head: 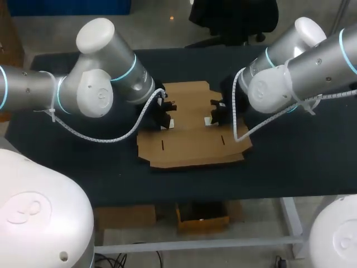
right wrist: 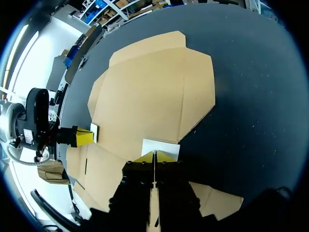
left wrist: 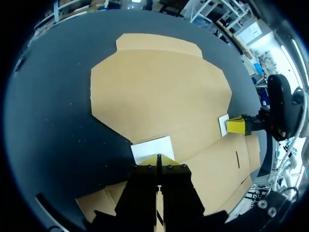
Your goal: Assemble the packaging by folding the flat box into shape, placing the metal phone stand inside, and closing the box properly
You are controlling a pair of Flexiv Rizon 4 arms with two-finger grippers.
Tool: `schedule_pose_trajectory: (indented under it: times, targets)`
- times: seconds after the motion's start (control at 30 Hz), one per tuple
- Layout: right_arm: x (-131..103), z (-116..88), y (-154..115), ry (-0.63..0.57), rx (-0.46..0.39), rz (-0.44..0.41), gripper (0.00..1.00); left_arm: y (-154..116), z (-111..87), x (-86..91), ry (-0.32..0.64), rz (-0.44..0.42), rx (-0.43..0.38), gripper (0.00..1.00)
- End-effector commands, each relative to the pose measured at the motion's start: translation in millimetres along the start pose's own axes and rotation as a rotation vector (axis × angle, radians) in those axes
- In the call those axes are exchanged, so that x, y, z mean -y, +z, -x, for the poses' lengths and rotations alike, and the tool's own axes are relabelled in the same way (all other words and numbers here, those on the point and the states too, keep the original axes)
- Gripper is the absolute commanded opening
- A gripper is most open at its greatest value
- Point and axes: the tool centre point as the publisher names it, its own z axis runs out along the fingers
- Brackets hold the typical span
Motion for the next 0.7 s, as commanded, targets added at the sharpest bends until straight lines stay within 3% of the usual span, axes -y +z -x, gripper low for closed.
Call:
schedule_pose_trajectory:
  times: [0.03, 0.47, 0.7]
  targets:
    - [4, -1, -3, 0.002, -0.003, 0.015, 0.00, -3, -0.4, 0.9, -0.002, -0.003, 0.026, 0.00]
    - [15, -2, -32, 0.002, -0.078, 0.091, 0.00, -25, -0.5, 2.3, 0.015, -0.052, 0.011, 0.00]
    - [11, 8, -50, 0.013, -0.116, 0.112, 0.00, -43, 1.6, 3.6, 0.011, -0.059, 0.009, 0.00]
